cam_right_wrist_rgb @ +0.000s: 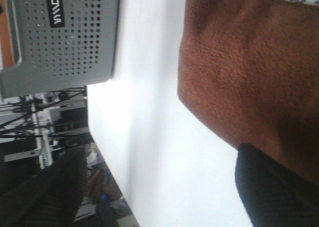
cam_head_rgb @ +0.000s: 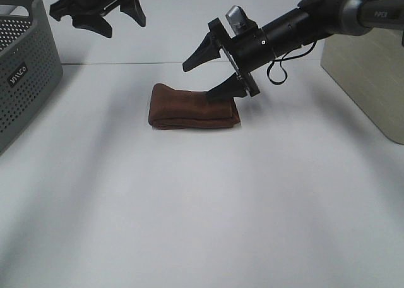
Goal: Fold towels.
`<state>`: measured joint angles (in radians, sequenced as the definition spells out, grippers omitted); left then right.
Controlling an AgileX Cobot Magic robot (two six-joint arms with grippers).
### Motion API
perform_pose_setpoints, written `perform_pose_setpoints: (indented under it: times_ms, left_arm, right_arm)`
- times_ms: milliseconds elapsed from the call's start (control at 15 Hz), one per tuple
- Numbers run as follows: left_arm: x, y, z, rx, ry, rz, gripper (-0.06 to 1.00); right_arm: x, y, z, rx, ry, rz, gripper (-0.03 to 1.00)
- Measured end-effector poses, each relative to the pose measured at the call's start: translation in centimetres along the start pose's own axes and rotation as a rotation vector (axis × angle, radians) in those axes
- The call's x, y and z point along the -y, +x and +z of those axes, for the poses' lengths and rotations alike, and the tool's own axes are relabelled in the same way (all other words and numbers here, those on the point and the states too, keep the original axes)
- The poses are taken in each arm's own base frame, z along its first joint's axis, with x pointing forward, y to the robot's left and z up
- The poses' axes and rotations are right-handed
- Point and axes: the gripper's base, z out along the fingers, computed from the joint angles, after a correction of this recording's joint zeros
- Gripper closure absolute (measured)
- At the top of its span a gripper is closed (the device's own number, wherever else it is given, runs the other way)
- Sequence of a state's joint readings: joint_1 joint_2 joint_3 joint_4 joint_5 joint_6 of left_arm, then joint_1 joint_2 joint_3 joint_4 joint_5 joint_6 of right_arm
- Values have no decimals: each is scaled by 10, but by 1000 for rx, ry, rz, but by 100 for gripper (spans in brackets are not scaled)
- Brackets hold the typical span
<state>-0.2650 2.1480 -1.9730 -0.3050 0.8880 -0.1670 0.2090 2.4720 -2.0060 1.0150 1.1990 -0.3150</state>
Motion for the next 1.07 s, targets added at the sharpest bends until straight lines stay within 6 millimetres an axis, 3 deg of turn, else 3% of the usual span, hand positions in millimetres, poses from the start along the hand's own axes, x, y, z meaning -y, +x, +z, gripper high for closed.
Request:
perform_pose_setpoints:
  times_ms: [267,333,467,733,933,1000,1067]
  left_arm:
    - [-2,5,-44,-74,-148,114,29]
    - [-3,7,-69,-99,-219,152,29]
    - [0,8,-97,-80,-257,175,29]
    - [6,23,-149,-26,-251,188,29]
    - [0,54,-178,-41,-271,197,29]
    - [-3,68,-188,-52,-275,196,29]
    - [-6,85,-201,-56,-279,197,29]
  right_arm:
    - [-26,11,-49,20,383,-43,20]
    - [-49,21,-86,83,578,-82,20]
    - [-77,41,-118,143,679,-128,20]
    - [-111,107,-156,168,768,-159,20]
    - [-119,152,-169,162,817,-164,20]
    - [-119,180,-174,153,841,-162,20]
    - [-121,190,-176,154,849,-165,20]
